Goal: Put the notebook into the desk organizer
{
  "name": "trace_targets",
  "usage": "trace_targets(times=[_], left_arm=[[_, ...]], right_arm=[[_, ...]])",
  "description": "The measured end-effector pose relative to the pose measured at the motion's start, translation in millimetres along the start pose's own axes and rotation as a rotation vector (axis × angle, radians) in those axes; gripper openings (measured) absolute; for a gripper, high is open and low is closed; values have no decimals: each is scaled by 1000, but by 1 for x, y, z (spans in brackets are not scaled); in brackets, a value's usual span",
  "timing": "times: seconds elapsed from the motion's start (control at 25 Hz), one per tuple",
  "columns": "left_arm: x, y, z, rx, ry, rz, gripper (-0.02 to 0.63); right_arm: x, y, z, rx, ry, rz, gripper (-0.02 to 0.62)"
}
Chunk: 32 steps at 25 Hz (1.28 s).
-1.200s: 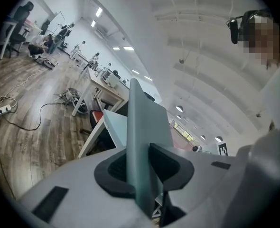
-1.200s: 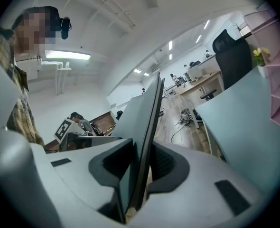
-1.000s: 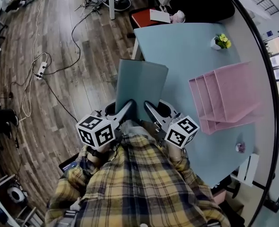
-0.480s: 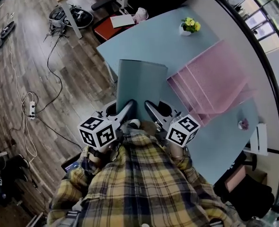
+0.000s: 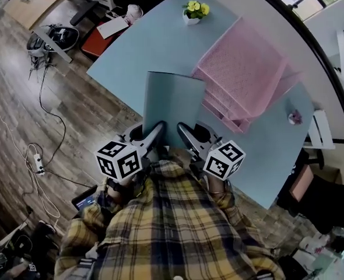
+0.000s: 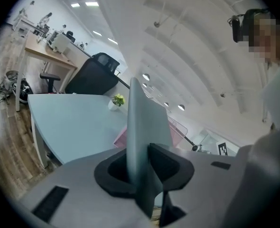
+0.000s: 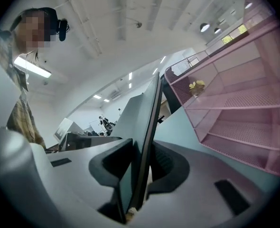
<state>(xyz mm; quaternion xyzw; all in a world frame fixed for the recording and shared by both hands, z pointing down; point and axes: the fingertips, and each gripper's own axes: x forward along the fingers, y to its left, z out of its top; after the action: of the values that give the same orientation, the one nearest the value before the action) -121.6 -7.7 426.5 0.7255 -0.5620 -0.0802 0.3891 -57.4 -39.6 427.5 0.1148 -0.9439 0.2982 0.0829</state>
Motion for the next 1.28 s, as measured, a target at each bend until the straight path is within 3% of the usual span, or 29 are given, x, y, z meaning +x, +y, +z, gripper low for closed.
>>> trace_targets(times=[0.44,1.28], left_arm=[[28,-16,-4,54,172,-135,95],[65,-33,-38,105,386,-269,95]], right_arm=[[-27,-15,0,76,-105,-174,87],[-66,-39,-26,201,-208,-373,87]])
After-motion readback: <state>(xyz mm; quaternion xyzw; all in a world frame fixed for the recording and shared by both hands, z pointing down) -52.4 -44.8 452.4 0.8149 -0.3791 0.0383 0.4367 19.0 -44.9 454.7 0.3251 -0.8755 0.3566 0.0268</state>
